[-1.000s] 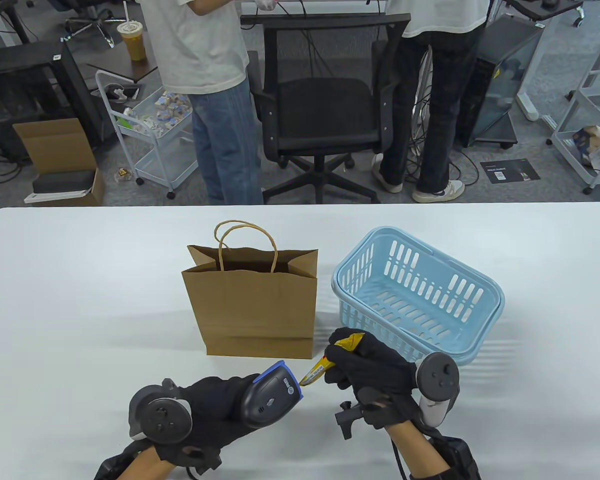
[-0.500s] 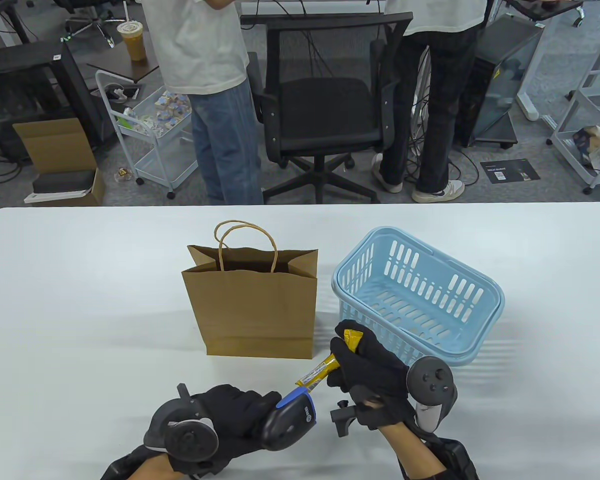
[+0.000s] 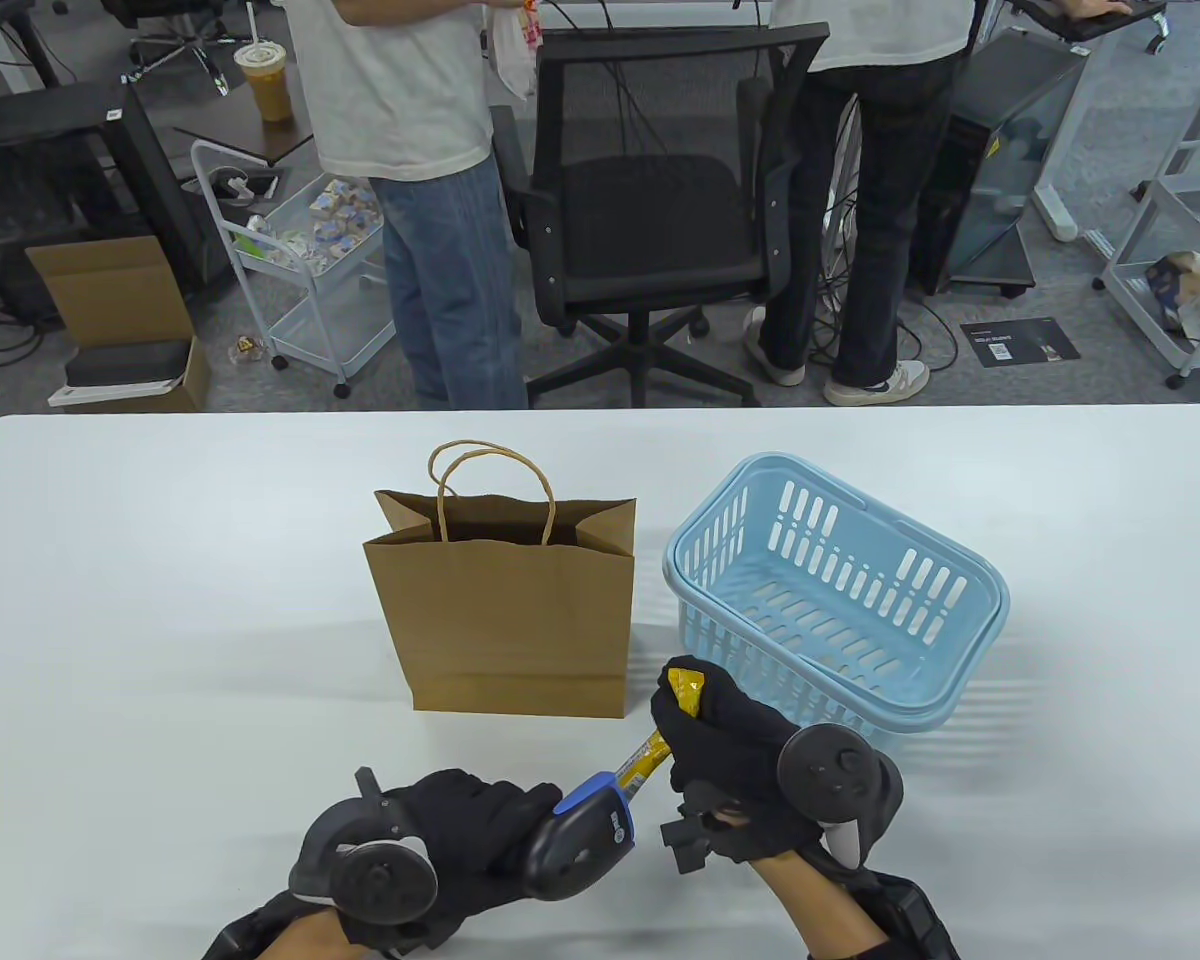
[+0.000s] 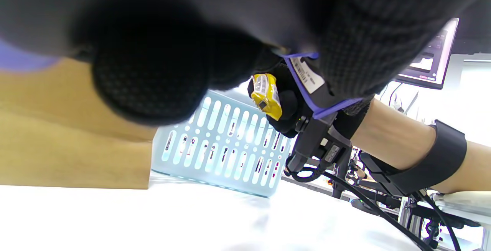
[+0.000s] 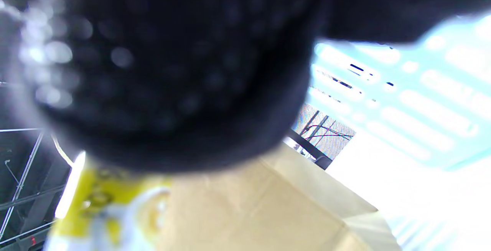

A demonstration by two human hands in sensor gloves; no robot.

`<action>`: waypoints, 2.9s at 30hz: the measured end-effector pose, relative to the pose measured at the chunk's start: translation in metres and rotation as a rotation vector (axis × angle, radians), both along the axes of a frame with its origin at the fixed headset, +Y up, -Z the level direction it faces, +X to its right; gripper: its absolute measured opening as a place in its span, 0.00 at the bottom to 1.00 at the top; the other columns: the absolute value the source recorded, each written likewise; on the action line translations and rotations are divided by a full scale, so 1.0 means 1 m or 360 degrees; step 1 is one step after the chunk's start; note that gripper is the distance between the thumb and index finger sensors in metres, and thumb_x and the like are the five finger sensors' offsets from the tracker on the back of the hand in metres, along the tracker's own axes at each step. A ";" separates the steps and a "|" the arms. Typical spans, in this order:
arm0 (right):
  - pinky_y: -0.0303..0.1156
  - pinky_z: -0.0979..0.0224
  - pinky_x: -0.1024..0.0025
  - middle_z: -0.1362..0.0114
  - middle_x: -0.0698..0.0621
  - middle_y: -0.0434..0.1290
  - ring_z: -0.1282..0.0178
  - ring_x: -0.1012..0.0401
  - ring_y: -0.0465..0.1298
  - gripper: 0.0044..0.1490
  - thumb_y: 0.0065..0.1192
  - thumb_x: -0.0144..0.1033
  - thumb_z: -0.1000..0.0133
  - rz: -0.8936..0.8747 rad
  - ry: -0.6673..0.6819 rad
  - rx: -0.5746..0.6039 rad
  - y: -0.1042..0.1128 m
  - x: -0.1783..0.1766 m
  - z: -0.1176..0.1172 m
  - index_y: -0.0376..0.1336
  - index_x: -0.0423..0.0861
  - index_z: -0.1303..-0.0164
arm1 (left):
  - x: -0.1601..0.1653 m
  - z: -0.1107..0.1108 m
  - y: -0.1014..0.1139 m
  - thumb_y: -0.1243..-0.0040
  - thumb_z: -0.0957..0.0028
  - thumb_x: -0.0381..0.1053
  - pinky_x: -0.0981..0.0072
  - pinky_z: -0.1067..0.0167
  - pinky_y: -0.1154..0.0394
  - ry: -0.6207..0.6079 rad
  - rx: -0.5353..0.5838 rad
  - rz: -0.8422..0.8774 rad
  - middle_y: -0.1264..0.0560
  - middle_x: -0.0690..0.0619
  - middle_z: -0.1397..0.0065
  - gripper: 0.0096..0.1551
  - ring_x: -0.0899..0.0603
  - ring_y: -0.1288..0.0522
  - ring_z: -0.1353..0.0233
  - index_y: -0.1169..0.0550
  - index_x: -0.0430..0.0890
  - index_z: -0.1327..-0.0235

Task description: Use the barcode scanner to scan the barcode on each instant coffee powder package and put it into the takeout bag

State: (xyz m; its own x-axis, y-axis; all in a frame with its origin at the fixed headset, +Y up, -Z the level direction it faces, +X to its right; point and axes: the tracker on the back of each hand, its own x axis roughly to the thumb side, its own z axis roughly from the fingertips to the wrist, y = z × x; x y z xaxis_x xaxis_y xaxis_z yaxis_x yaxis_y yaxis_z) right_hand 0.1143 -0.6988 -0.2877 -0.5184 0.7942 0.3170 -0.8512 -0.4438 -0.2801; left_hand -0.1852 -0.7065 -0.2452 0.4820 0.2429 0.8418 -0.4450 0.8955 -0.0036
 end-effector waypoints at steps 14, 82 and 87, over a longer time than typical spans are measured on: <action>0.84 0.81 0.74 0.70 0.47 0.85 0.88 0.71 0.86 0.27 0.84 0.45 0.48 0.0006 0.0034 -0.0013 -0.002 -0.002 -0.001 0.75 0.45 0.44 | -0.003 -0.004 -0.001 0.31 0.49 0.67 0.47 0.47 0.19 0.0019 -0.0071 0.0012 0.18 0.54 0.46 0.38 0.44 0.11 0.58 0.26 0.48 0.32; 0.84 0.55 0.67 0.43 0.51 0.87 0.60 0.60 0.89 0.29 0.69 0.58 0.49 0.0000 0.0018 0.0431 0.119 -0.032 -0.004 0.75 0.59 0.39 | -0.171 -0.065 0.006 0.31 0.46 0.66 0.44 0.43 0.22 0.0813 -0.0806 0.1711 0.20 0.51 0.43 0.38 0.41 0.12 0.54 0.29 0.49 0.28; 0.84 0.46 0.64 0.33 0.49 0.82 0.49 0.58 0.88 0.30 0.66 0.53 0.45 -0.0050 -0.0054 0.0490 0.139 -0.027 -0.008 0.70 0.59 0.31 | -0.172 -0.064 0.006 0.31 0.46 0.66 0.44 0.43 0.22 0.0815 -0.0811 0.1726 0.20 0.51 0.43 0.38 0.41 0.12 0.54 0.29 0.48 0.28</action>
